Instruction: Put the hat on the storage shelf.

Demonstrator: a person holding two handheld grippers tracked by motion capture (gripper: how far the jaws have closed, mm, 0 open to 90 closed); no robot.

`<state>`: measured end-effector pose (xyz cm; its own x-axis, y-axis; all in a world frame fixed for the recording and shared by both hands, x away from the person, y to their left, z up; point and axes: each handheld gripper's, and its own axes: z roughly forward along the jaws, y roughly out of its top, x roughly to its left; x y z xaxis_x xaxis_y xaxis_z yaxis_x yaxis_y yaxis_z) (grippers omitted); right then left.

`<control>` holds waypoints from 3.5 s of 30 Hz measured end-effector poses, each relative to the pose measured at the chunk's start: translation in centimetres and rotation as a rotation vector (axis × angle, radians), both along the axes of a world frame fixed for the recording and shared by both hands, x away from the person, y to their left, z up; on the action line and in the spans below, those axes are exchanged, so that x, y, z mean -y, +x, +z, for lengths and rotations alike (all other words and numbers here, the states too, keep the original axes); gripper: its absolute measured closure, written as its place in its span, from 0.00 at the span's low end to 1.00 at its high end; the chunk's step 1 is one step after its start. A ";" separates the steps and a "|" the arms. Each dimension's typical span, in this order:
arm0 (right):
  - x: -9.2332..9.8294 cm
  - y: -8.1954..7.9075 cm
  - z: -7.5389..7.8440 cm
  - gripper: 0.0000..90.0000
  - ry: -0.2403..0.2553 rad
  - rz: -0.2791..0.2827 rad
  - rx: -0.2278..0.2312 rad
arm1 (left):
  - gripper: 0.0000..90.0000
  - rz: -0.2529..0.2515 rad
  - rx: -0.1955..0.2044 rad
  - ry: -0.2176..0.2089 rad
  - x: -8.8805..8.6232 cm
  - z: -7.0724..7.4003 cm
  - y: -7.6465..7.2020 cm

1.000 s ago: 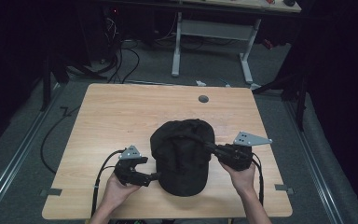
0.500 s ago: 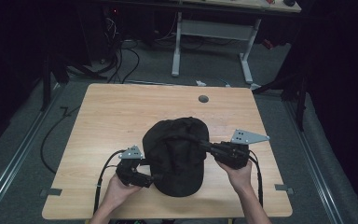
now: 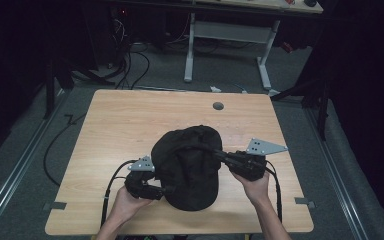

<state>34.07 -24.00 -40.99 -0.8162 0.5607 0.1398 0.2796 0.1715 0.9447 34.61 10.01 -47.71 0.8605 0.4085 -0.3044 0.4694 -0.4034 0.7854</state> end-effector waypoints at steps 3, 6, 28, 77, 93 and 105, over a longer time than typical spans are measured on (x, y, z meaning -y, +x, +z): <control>0.0 -0.1 0.0 0.98 -0.025 -0.012 0.010 | 0.49 -0.002 0.003 0.005 0.0 0.0 -0.1; 0.0 -0.1 0.0 0.98 -0.038 -0.020 0.018 | 0.54 -0.007 0.001 0.001 0.0 0.1 -0.2; -0.6 0.4 -0.1 0.92 -0.083 -0.075 0.062 | 0.94 -0.133 -0.023 -0.047 -0.5 1.2 -1.7; 5.1 -0.5 -8.7 0.47 -0.268 -0.419 -0.216 | 0.96 -0.016 0.093 -0.107 -2.7 3.3 -2.5; 5.6 -0.3 -12.1 0.46 -0.398 -0.557 -0.261 | 0.96 0.103 0.138 -0.109 -3.8 4.6 -1.5; 5.6 -0.3 -12.1 0.41 -0.405 -0.574 -0.267 | 0.96 0.195 0.164 -0.114 -4.5 5.4 -0.4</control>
<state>33.78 -29.62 -53.07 -0.3472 0.9377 -0.0156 0.6403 0.2492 0.7266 34.20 14.51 -42.35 0.8106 0.5422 -0.2213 0.3923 -0.2222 0.8926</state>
